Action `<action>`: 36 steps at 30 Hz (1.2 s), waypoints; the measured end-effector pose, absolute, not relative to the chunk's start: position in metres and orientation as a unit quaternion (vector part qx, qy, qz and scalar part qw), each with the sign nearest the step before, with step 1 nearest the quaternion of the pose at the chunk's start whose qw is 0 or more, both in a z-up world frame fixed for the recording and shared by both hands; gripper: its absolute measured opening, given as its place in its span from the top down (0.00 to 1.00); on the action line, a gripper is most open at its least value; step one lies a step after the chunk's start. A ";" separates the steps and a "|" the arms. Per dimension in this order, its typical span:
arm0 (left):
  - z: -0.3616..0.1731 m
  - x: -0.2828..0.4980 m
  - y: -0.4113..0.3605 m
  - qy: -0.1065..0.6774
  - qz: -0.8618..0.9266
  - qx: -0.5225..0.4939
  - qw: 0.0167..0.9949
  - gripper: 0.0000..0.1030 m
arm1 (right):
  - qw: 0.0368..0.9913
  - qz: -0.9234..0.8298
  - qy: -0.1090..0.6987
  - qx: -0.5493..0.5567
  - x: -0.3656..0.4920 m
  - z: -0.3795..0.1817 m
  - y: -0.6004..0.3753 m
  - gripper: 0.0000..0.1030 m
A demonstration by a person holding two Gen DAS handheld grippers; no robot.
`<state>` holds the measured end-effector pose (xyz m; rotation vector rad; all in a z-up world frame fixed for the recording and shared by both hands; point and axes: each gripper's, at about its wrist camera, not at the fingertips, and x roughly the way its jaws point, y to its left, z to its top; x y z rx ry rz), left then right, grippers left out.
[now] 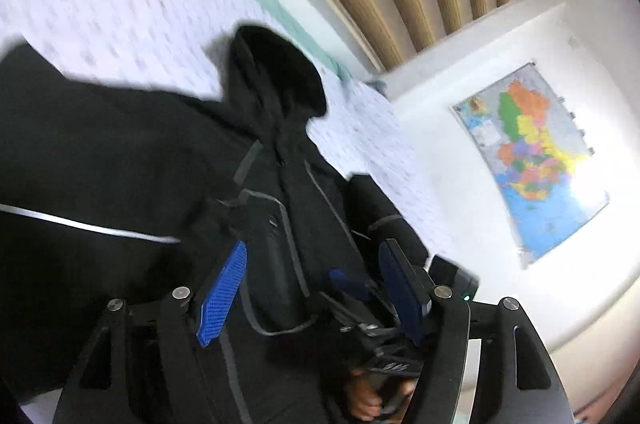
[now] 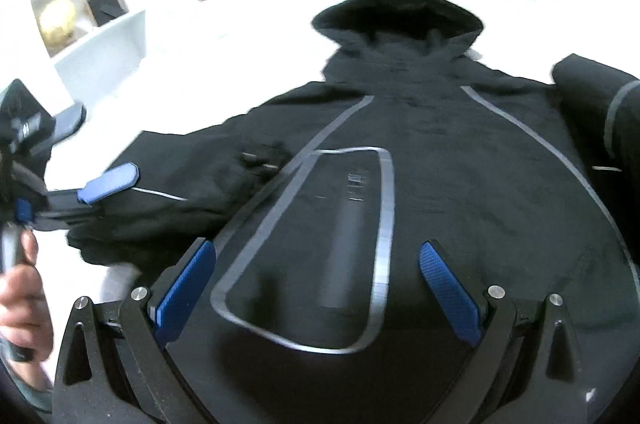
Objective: Fold large clothes
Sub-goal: 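Fold the held sleeve across the jacket body with the left gripper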
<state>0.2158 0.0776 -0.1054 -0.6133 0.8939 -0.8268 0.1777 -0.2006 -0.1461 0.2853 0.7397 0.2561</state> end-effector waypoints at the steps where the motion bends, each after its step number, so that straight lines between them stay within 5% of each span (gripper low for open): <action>1: -0.100 0.211 0.086 0.409 -0.356 -0.266 0.797 0.32 | 0.909 0.136 0.368 0.142 0.187 -0.143 -0.193 0.00; 7: -0.092 0.193 0.118 0.436 -0.138 -0.129 0.880 0.32 | 0.858 0.167 0.440 0.207 0.259 -0.164 -0.157 0.07; 8: -0.094 0.192 0.125 0.437 -0.131 -0.130 0.880 0.32 | 0.840 0.175 0.463 0.223 0.272 -0.175 -0.150 0.13; 10: -0.095 0.192 0.136 0.439 -0.131 -0.146 0.877 0.32 | 0.837 0.182 0.466 0.221 0.278 -0.180 -0.142 0.59; 13: -0.092 0.187 0.145 0.441 -0.121 -0.151 0.876 0.32 | 0.883 0.165 0.411 0.154 0.259 -0.148 -0.136 0.67; 24: -0.060 0.192 0.069 0.419 -0.165 -0.111 0.886 0.32 | 0.955 -0.021 0.295 0.019 0.194 -0.045 -0.256 0.68; 36: -0.154 0.245 -0.049 0.496 -0.177 -0.035 0.849 0.32 | 0.898 -0.103 0.421 -0.080 0.216 -0.151 -0.335 0.69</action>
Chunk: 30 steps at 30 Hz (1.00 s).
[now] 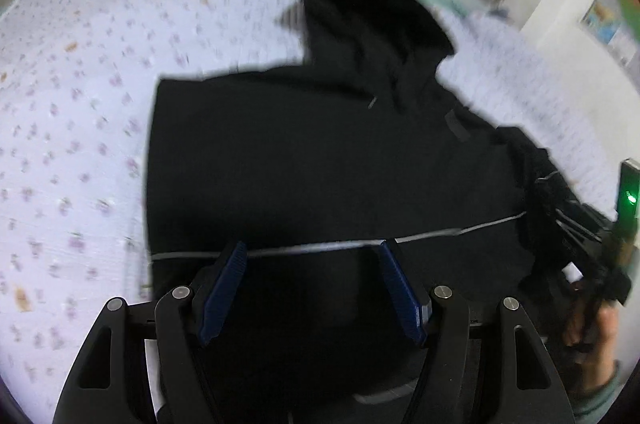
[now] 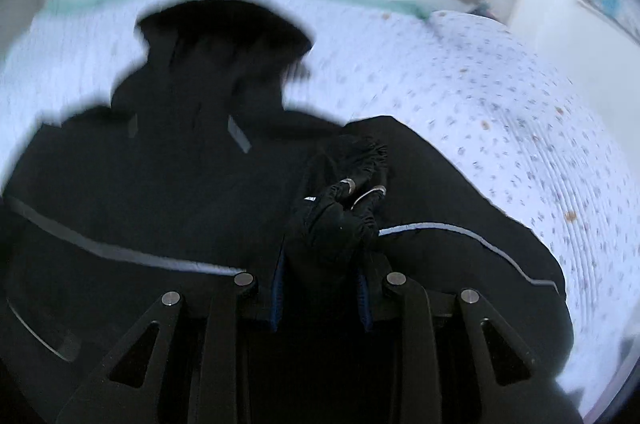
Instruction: Fold large clothes
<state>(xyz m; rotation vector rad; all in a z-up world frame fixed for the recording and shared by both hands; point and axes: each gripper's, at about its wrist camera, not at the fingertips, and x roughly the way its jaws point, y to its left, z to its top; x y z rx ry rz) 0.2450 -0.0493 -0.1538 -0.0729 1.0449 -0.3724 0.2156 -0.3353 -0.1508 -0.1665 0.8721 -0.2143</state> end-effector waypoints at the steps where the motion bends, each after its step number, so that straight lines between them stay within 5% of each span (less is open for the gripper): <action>1: -0.164 0.246 -0.054 0.498 -0.169 -0.016 0.850 0.32 | 0.889 -0.109 0.434 -0.095 0.218 -0.165 -0.336 0.69; 10: -0.156 0.234 -0.056 0.475 -0.171 0.016 0.863 0.32 | 0.893 -0.091 0.437 -0.056 0.198 -0.174 -0.342 0.66; 15: -0.126 0.219 -0.047 0.448 -0.234 -0.068 0.860 0.32 | 0.938 -0.058 0.341 0.018 0.149 -0.113 -0.337 0.34; 21: -0.165 0.226 -0.072 0.496 -0.214 -0.026 0.841 0.32 | 0.926 -0.033 0.373 -0.047 0.163 -0.135 -0.276 0.33; 25: -0.178 0.229 -0.075 0.503 -0.205 -0.021 0.839 0.32 | 0.900 -0.010 0.435 0.009 0.186 -0.200 -0.287 0.34; 30: -0.165 0.227 -0.091 0.518 -0.177 0.026 0.837 0.32 | 0.901 0.024 0.432 0.043 0.170 -0.189 -0.298 0.33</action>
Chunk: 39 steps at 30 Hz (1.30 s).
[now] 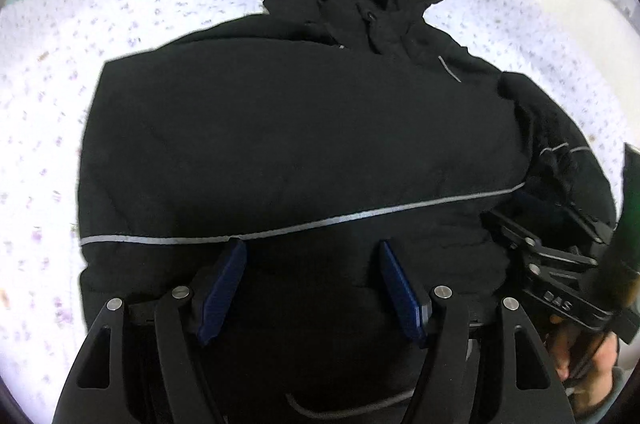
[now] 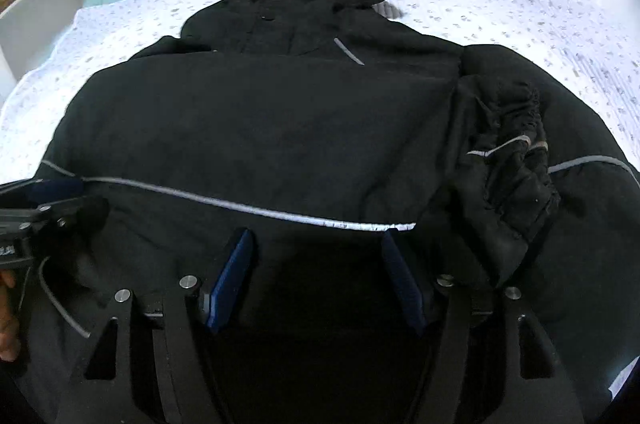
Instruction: Fold large clothes
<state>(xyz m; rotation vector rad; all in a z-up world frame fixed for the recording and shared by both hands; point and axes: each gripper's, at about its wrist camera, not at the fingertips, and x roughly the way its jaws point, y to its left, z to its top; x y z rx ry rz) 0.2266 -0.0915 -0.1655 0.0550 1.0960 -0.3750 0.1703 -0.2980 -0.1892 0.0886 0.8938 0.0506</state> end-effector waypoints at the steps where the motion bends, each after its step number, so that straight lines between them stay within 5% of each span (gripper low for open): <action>1: -0.155 0.221 -0.096 0.519 -0.181 0.033 0.835 0.32 | 0.902 0.035 0.427 0.049 0.160 -0.181 -0.301 0.33; 6: -0.087 0.200 -0.119 0.484 -0.222 0.014 0.846 0.32 | 0.924 0.081 0.365 0.079 0.091 -0.118 -0.327 0.32; 14: 0.012 0.180 -0.209 0.413 -0.287 0.018 0.864 0.32 | 0.939 -0.021 0.294 0.178 0.024 -0.056 -0.462 0.16; 26: -0.170 0.230 -0.286 0.492 -0.262 0.004 0.830 0.32 | 0.867 -0.125 0.337 0.344 -0.026 -0.140 -0.619 0.15; 31: -0.188 0.229 -0.272 0.461 -0.285 -0.031 0.840 0.32 | 0.836 -0.189 0.376 0.352 -0.019 -0.182 -0.645 0.15; 35: -0.194 0.217 -0.275 0.432 -0.286 -0.006 0.855 0.32 | 0.796 -0.098 0.343 0.489 -0.006 -0.221 -0.664 0.16; 39: -0.197 0.213 -0.269 0.427 -0.289 -0.011 0.857 0.32 | 0.798 -0.078 0.307 0.512 0.005 -0.225 -0.675 0.20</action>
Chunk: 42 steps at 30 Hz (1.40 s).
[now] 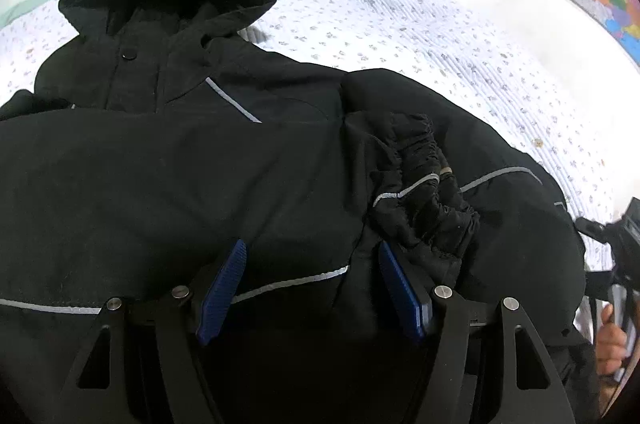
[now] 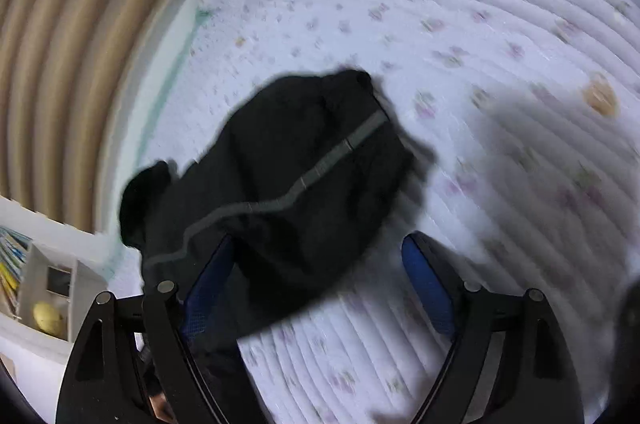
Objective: Fold large clothes
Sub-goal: 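Grasp the other sleeve cuff with the right gripper and lift it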
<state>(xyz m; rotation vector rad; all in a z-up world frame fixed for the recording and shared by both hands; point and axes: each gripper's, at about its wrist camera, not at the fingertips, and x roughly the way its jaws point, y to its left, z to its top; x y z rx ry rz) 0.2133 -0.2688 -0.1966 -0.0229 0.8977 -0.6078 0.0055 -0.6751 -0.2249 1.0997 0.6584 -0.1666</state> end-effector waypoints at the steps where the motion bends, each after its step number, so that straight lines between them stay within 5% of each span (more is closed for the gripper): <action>1: -0.197 0.213 -0.269 0.425 -0.289 -0.010 0.858 0.32 | 0.799 -0.076 0.306 0.513 0.010 -0.225 -0.676 0.28; 3: -0.197 0.212 -0.270 0.423 -0.287 -0.005 0.859 0.32 | 0.802 -0.077 0.306 0.507 0.022 -0.225 -0.675 0.41; 4: -0.197 0.211 -0.270 0.423 -0.286 -0.002 0.860 0.32 | 0.805 -0.081 0.308 0.501 0.026 -0.225 -0.675 0.57; 7: -0.195 0.212 -0.271 0.425 -0.284 -0.001 0.859 0.32 | 0.821 -0.100 0.291 0.481 0.018 -0.217 -0.677 0.82; 18: -0.143 0.209 -0.285 0.418 -0.310 -0.020 0.853 0.33 | 0.881 -0.307 0.207 0.296 -0.071 -0.095 -0.725 0.84; 26: -0.188 0.210 -0.326 0.467 -0.303 0.050 0.829 0.29 | 0.840 -0.374 0.239 0.313 -0.084 -0.117 -0.774 0.85; 31: -0.180 0.208 -0.320 0.469 -0.312 0.047 0.825 0.29 | 0.854 -0.344 0.236 0.312 -0.081 -0.123 -0.757 0.85; 42: -0.106 0.175 -0.240 0.435 -0.271 0.030 0.858 0.29 | 0.925 -0.232 0.241 0.180 -0.001 -0.029 -0.604 0.86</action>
